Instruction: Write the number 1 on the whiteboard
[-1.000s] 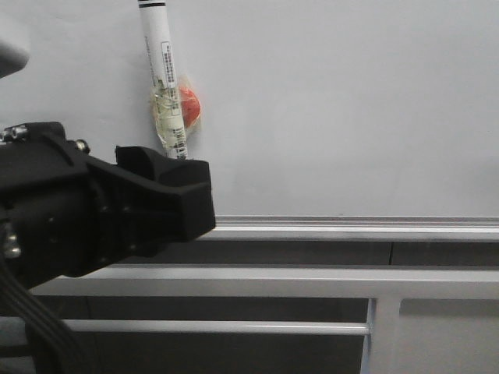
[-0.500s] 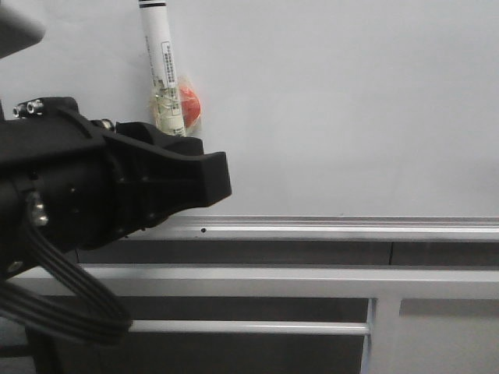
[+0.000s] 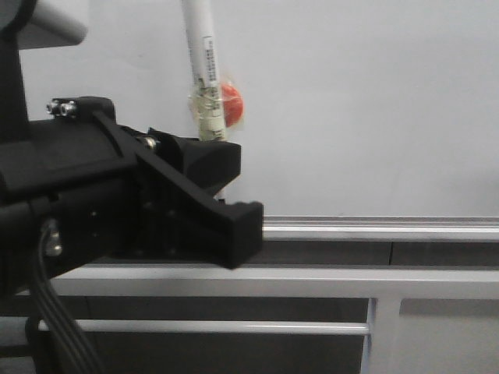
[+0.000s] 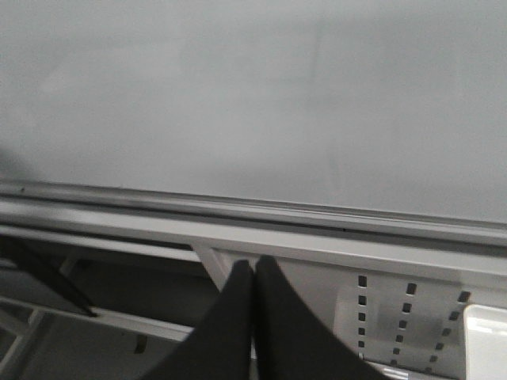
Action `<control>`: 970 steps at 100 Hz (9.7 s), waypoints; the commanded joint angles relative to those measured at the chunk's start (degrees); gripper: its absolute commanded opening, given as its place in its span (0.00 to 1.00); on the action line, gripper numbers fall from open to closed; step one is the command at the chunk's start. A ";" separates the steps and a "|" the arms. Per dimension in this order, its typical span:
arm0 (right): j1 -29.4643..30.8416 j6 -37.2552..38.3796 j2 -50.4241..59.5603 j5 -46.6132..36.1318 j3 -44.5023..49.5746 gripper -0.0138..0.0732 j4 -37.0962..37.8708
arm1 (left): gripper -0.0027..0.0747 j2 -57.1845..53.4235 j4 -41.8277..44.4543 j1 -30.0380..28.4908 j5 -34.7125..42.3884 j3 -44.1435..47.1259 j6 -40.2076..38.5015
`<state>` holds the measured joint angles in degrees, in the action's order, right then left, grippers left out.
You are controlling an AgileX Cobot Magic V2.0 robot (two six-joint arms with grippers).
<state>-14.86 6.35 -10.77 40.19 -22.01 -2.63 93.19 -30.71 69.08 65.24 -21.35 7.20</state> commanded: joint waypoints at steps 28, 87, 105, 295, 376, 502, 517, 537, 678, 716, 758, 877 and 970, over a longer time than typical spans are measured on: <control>-16.42 -10.72 -10.62 -4.49 -7.83 0.11 0.67 | 0.01 -2.09 5.38 0.13 -6.80 -3.29 18.33; -25.95 -17.57 -24.08 -10.18 -13.13 0.70 0.67 | 0.01 -6.63 -7.78 0.36 -28.45 -15.03 65.10; -25.95 -17.57 -27.01 -13.42 -13.13 0.70 0.57 | 0.01 -6.63 -7.78 0.46 -28.23 -16.03 65.33; -29.39 -17.70 -35.04 -22.70 -13.13 0.08 2.63 | 0.54 -7.76 -11.90 0.59 -23.50 -18.47 66.13; -29.18 -1.21 -17.81 -14.17 -13.96 0.09 21.22 | 0.01 -34.22 -53.05 17.72 -10.68 -8.77 70.84; -29.18 2.95 -15.70 -34.89 -1.01 0.12 19.56 | 0.01 -37.71 -54.35 24.13 4.47 -4.43 65.60; -29.18 2.95 -15.70 -33.98 -1.01 0.11 19.56 | 0.01 -37.71 -54.35 24.13 4.47 -4.43 65.60; -29.18 2.95 -15.70 -33.98 -1.01 0.11 20.50 | 0.01 -37.71 -54.35 24.13 4.47 -4.43 65.60; -20.56 2.95 -28.75 -36.65 -1.01 0.11 20.64 | 0.01 -37.71 -54.35 24.13 4.47 -4.43 65.60; -25.66 2.95 -21.35 -29.25 -2.86 0.11 13.77 | 0.01 -37.71 -52.01 24.13 -1.03 -4.43 66.88; -39.38 2.95 -26.74 -16.01 -7.97 0.11 13.59 | 0.45 -36.71 -42.42 24.13 -15.86 -4.43 76.95; -42.00 2.95 -38.60 -11.45 -25.68 0.11 9.75 | 0.58 -21.34 -38.56 20.24 -13.21 -9.30 82.11; -42.00 2.95 -38.60 -14.30 -25.68 0.11 8.22 | 0.58 -21.34 -40.05 20.24 -11.62 -9.38 82.11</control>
<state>-56.88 9.55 -49.46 30.52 -45.47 5.29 72.75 -72.67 89.47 49.90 -28.99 89.92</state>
